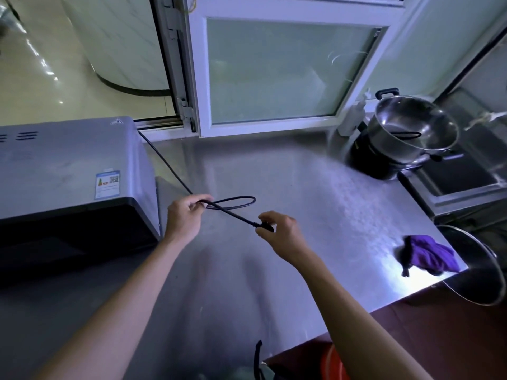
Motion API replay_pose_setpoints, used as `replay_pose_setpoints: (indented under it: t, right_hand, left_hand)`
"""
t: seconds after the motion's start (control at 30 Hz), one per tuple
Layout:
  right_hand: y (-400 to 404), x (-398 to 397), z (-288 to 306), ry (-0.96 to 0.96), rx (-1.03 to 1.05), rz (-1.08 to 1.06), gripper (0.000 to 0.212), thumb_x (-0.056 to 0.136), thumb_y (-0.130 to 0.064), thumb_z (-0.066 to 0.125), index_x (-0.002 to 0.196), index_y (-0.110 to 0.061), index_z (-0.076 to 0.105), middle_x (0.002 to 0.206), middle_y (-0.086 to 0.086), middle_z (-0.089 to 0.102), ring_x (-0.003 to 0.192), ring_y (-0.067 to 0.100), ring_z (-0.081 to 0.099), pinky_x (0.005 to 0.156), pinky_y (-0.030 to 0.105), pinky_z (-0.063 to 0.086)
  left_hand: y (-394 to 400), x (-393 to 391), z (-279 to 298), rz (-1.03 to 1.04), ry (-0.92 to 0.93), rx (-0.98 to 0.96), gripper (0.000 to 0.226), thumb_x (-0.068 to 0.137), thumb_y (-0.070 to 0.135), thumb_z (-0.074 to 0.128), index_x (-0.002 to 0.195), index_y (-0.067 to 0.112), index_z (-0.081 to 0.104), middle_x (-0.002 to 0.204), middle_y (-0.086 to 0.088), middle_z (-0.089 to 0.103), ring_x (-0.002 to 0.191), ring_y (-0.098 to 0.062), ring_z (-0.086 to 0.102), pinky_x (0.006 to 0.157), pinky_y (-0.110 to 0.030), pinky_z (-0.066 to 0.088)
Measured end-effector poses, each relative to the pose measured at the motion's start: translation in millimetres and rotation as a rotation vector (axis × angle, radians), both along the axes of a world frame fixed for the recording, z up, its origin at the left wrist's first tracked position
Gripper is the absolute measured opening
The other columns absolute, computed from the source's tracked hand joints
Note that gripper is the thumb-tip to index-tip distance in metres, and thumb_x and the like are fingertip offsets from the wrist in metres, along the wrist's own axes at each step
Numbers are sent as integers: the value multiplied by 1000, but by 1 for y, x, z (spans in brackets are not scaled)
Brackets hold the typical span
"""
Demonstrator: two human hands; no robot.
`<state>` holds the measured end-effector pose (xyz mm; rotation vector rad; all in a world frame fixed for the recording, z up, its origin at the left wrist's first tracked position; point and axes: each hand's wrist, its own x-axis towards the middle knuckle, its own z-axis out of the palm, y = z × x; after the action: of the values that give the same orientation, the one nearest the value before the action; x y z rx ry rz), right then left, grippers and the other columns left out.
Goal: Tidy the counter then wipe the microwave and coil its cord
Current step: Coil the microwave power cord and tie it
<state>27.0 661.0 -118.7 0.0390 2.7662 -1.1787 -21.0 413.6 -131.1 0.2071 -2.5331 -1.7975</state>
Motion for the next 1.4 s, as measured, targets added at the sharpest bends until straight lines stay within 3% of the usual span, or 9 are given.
replay_pose_setpoints:
  t: [0.13,0.27,0.47,0.67,0.87,1.07,1.2,1.33,1.4]
  right_hand:
    - [1,-9,-7,-74,-56,-20,31,91,-34,68,117,-18,68,106,-6,67,101,9,62,87,25,50]
    - [-2,-20,-17,-97,-40,-23,35,94,-31,64,126,-17,63,120,1,65,101,14,62,86,30,52]
    - [-8,-36,-40,-201,-40,-39,49,97,-30,59,144,-23,48,136,9,55,106,20,58,88,33,52]
    - [-16,-45,-63,-150,216,184,50,100,-16,54,148,-17,41,161,7,26,137,34,39,108,43,42]
    - [-18,-54,-74,-70,294,249,36,98,-11,56,134,-12,56,149,8,43,126,35,47,103,44,43]
    - [-21,-65,-67,-82,12,39,11,95,-13,62,104,-14,68,99,5,66,92,30,65,72,33,51]
    - [-25,-78,-42,-12,-167,-39,12,92,-8,64,100,-16,69,101,-1,67,96,22,67,71,23,47]
    - [-32,-92,-6,201,-127,31,22,89,1,60,102,-13,71,101,0,69,90,13,63,80,16,49]
    - [-40,-94,11,268,-131,49,28,87,4,56,103,-12,72,102,0,69,89,9,61,82,9,46]
  left_hand:
    - [1,5,2,-12,21,-16,41,90,-9,56,80,25,76,104,5,74,104,-2,65,97,-19,46]
    - [2,9,-3,-24,47,-45,42,89,-12,55,80,23,77,109,2,73,107,-1,65,98,-12,43]
    - [-3,19,-12,-15,46,-20,43,88,-14,54,80,22,77,109,6,73,109,-5,66,103,-28,47]
    - [-6,26,-12,27,47,2,40,87,-17,54,80,15,76,108,3,73,107,-7,67,102,-31,49]
    - [-8,28,-9,31,64,36,46,86,-20,50,72,17,73,110,3,73,108,-12,68,98,-29,50]
    - [-15,34,-12,39,57,21,42,86,-23,50,70,10,70,115,-5,71,111,-10,66,98,-21,50]
    - [-25,46,-19,-30,94,-197,42,83,-23,52,67,11,69,124,0,65,101,-5,65,89,-9,44]
    - [-31,52,-29,-102,235,-376,39,77,-27,51,65,7,67,127,-10,64,118,-14,61,99,-20,46]
    - [-31,52,-30,-139,312,-442,34,77,-22,54,65,9,64,117,-10,67,110,-15,63,93,-22,49]
